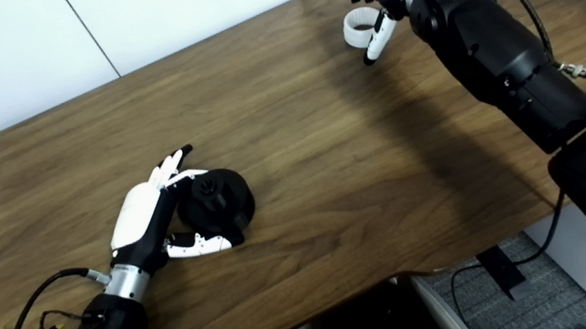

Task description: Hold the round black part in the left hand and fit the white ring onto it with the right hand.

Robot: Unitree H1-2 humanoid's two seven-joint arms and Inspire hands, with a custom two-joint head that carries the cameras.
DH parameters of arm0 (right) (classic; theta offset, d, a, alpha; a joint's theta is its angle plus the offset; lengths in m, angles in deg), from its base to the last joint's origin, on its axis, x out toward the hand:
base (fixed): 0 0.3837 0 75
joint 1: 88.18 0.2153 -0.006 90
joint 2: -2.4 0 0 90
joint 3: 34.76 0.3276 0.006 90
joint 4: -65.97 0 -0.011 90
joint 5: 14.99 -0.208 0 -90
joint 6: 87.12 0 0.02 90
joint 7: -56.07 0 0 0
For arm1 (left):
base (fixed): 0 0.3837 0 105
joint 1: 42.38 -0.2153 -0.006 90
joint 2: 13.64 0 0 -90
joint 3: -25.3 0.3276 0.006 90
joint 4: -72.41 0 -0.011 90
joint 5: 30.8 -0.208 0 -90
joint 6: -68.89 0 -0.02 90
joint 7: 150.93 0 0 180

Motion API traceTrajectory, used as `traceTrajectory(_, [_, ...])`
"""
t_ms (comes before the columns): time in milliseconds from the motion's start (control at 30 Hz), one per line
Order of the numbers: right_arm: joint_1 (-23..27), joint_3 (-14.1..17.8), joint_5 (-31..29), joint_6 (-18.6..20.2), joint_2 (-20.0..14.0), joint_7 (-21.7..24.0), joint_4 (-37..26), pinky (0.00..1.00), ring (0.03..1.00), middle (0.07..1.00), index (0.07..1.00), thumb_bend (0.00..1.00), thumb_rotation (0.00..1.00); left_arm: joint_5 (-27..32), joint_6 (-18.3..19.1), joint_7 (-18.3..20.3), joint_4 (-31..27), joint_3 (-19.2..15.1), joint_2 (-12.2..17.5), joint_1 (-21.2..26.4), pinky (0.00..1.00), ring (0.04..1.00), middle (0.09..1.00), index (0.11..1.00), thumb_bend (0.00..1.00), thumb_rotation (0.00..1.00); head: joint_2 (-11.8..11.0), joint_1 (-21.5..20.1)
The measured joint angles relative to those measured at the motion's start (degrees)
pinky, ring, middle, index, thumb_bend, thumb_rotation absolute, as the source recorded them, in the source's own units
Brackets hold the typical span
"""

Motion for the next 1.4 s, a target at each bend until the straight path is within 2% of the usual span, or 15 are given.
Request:
traceTrajectory(433, [0.0, -0.6, -0.7, -0.2, 0.0, -0.2, 1.0, 0.83, 0.864, 0.829, 0.836, 0.85, 0.26, 0.0, 0.0, 0.0, -0.1, 0.0, 0.0, 0.0, 1.00, 1.000, 1.000, 0.665, 1.00, 0.35, 0.4, 1.0])
traceTrajectory(733, [1.0, -1.7, -0.6, -0.2, 0.0, -2.3, 3.4, 0.85, 0.877, 0.820, 0.838, 0.82, 0.27, 0.0, 0.1, 0.1, -0.5, 0.0, 0.0, 0.0, 1.00, 1.000, 1.000, 0.665, 1.00, 0.35, 0.5, 1.7])
traceTrajectory(1200, [1.4, -3.2, -1.1, -1.3, 0.2, -6.9, 8.3, 0.78, 0.830, 0.789, 0.782, 0.81, 0.25, 0.0, 0.2, 0.2, -0.6, -0.2, 0.0, -0.2, 1.00, 1.000, 1.000, 0.660, 1.00, 0.35, 0.7, 2.2])
traceTrajectory(1400, [1.8, -3.0, -1.1, -1.1, 0.2, -7.7, 6.5, 0.62, 0.741, 0.765, 0.720, 0.81, 0.23, 0.0, 0.2, 0.2, -0.6, -0.2, 0.0, -0.2, 1.00, 1.000, 1.000, 0.663, 1.00, 0.35, 0.4, 2.5])
